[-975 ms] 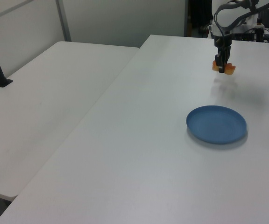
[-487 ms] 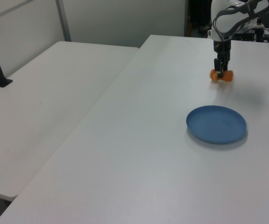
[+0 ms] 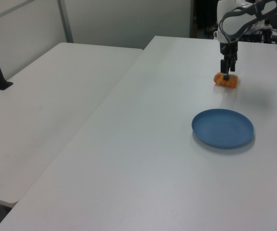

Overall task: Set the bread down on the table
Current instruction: 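Lower the bread roll onto the bare table and open the gripper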

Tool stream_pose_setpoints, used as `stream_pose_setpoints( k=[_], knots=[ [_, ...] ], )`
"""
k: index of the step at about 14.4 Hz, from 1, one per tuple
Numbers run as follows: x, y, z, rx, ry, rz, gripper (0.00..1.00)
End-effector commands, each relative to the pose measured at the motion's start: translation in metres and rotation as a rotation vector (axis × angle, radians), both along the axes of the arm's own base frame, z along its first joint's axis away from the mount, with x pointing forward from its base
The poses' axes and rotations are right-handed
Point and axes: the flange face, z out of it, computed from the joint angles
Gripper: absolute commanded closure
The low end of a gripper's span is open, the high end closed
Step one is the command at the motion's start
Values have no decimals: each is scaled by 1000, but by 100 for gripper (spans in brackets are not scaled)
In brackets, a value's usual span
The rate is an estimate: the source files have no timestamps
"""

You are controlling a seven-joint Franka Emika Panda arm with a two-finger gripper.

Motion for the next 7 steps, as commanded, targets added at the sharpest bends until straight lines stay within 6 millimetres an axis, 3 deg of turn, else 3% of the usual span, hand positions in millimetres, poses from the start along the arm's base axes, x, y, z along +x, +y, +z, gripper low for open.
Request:
stream_pose_setpoints(
  k=[1, 7],
  knots=[
    [-4, -1, 3, -17, -15, 8, 2],
    [-25, -36, 39, -21, -34, -47, 2]
  ],
)
